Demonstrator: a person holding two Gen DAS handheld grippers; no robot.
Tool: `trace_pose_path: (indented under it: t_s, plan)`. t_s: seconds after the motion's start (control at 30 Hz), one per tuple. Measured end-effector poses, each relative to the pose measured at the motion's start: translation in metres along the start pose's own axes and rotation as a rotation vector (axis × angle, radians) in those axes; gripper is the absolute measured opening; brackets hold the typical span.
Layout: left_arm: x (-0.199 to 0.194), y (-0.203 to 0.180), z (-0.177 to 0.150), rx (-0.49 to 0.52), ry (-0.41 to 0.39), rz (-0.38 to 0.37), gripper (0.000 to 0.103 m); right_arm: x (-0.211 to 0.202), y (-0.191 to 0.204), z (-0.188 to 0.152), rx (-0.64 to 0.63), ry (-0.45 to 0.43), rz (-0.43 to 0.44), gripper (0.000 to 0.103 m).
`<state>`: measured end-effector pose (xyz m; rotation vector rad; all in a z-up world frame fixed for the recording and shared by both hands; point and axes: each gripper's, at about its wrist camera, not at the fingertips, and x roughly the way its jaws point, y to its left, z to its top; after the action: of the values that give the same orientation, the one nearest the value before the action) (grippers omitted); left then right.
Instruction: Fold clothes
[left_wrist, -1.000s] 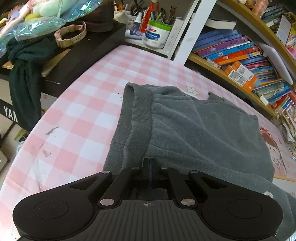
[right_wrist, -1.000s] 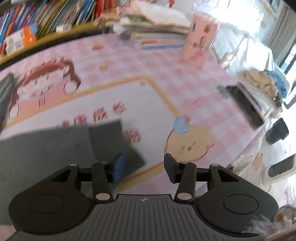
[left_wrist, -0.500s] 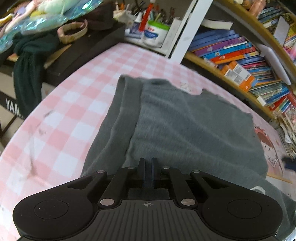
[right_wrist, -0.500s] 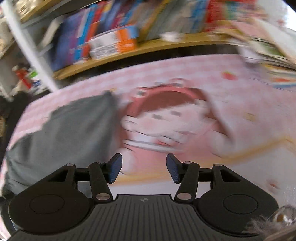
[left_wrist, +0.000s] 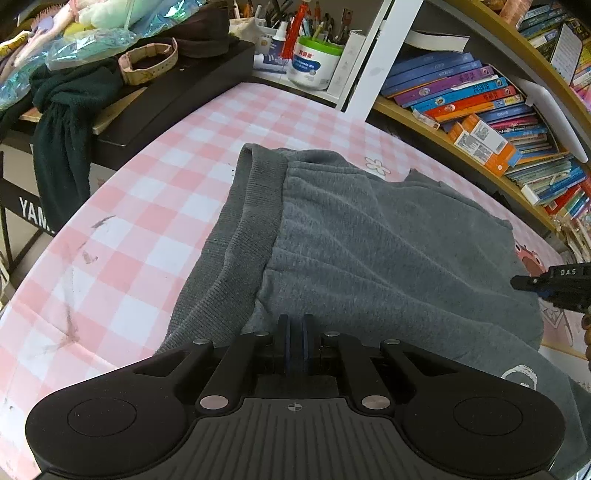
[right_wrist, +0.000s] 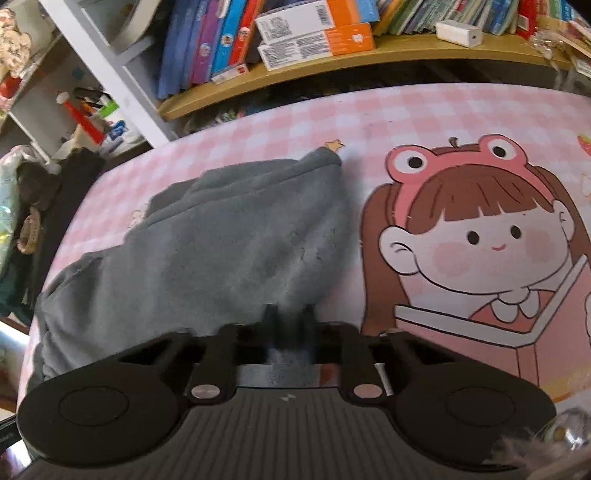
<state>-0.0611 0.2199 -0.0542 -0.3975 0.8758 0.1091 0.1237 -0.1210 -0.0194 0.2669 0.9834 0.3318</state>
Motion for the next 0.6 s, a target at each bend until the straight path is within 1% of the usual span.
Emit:
trace_pose_path:
  t_s: [0.03, 0.13, 0.23, 0.27, 0.3, 0.37, 0.43, 0.47, 0.5, 0.57, 0.6]
  plan:
    - [0.0, 0.0, 0.0, 0.001, 0.001, -0.003, 0.008, -0.009, 0.003, 0.001, 0.004, -0.042, 0.008, 0.008]
    - [0.0, 0.002, 0.0, -0.001, 0.001, -0.01, 0.008, -0.049, 0.038, 0.002, -0.12, -0.232, 0.029, 0.007]
    - [0.001, 0.003, 0.001, -0.002, 0.002, -0.018, 0.008, -0.079, 0.094, -0.008, -0.36, -0.365, 0.139, 0.007]
    - [0.001, 0.004, 0.001, -0.003, 0.004, -0.02, 0.008, -0.083, 0.113, -0.014, -0.439, -0.367, 0.196, 0.007]
    - [0.001, 0.004, 0.002, -0.004, 0.005, -0.022, 0.008, -0.084, 0.132, -0.022, -0.517, -0.351, 0.259, 0.007]
    - [0.001, 0.005, 0.002, -0.007, 0.007, -0.026, 0.008, -0.077, 0.159, -0.037, -0.615, -0.263, 0.377, 0.007]
    - [0.002, 0.005, 0.002, -0.007, 0.006, -0.03, 0.008, -0.056, 0.176, -0.053, -0.633, -0.083, 0.485, 0.008]
    - [0.002, 0.005, 0.002, -0.007, 0.007, -0.031, 0.008, -0.044, 0.181, -0.061, -0.631, -0.003, 0.515, 0.011]
    - [0.002, 0.006, 0.002, -0.006, 0.007, -0.033, 0.008, -0.038, 0.18, -0.065, -0.617, 0.043, 0.531, 0.017]
    - [0.002, 0.006, 0.003, -0.006, 0.009, -0.035, 0.008, -0.032, 0.174, -0.07, -0.584, 0.114, 0.556, 0.019]
    - [0.002, 0.006, 0.002, -0.005, 0.008, -0.037, 0.008, -0.029, 0.171, -0.072, -0.567, 0.15, 0.568, 0.024]
